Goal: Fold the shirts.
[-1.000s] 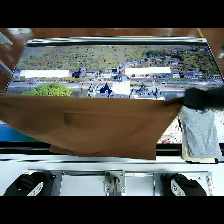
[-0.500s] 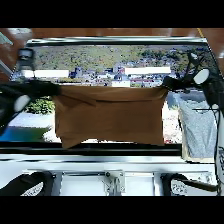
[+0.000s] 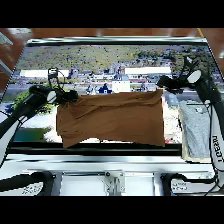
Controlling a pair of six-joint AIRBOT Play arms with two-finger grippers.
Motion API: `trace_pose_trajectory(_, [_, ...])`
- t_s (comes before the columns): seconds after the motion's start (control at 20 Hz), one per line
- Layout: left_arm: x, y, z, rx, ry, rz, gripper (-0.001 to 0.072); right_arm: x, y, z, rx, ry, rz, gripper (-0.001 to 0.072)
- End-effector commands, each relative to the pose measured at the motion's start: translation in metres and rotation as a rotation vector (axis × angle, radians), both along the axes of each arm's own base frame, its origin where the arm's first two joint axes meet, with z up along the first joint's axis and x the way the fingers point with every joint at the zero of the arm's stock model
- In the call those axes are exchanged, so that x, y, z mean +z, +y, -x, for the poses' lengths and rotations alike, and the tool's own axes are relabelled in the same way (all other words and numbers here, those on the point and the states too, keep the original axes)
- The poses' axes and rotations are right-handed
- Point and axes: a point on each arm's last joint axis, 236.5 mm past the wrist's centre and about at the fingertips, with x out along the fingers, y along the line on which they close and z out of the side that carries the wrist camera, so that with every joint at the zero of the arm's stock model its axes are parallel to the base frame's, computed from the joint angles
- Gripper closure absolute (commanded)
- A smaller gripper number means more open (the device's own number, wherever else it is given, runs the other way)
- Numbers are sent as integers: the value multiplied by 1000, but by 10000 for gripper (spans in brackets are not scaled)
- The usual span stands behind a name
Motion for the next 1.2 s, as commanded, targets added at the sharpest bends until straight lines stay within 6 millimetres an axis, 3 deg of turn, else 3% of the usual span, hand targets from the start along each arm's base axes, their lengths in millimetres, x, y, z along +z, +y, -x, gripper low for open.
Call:
trace_pose_trajectory(0.0, [25,43,26,-92,120,-88,314,22,-33,61,180,172,184,83])
trace_pose_trajectory(0.05, [28,60,44,-87,181,-57,321,23,-50,92,186,277,217,173])
trace_pose_trajectory(0.15, [16,65,88,-67,325,188,278,20,-63,147,210,448,181,198])
trace_pose_trajectory(0.2, [7,63,106,-47,370,331,99,14,-59,166,203,487,109,197])
trace_pose_trajectory(0.25, [-4,65,122,18,404,454,3,7,-52,177,184,500,26,194])
trace_pose_trajectory(0.4, [-38,72,154,117,461,610,3,-22,-30,209,163,581,-153,194])
trace_pose_trajectory(0.55, [-59,76,157,141,439,592,5,-37,-19,213,160,581,-202,194])
trace_pose_trajectory(0.75, [-76,67,158,103,450,566,6,-38,-19,199,120,530,-212,194])
trace_pose_trajectory(1.0, [-97,70,168,81,521,551,6,-38,-20,195,92,523,-211,194])
trace_pose_trajectory(1.15, [-105,69,165,81,521,552,6,-39,-21,194,88,518,-210,194])
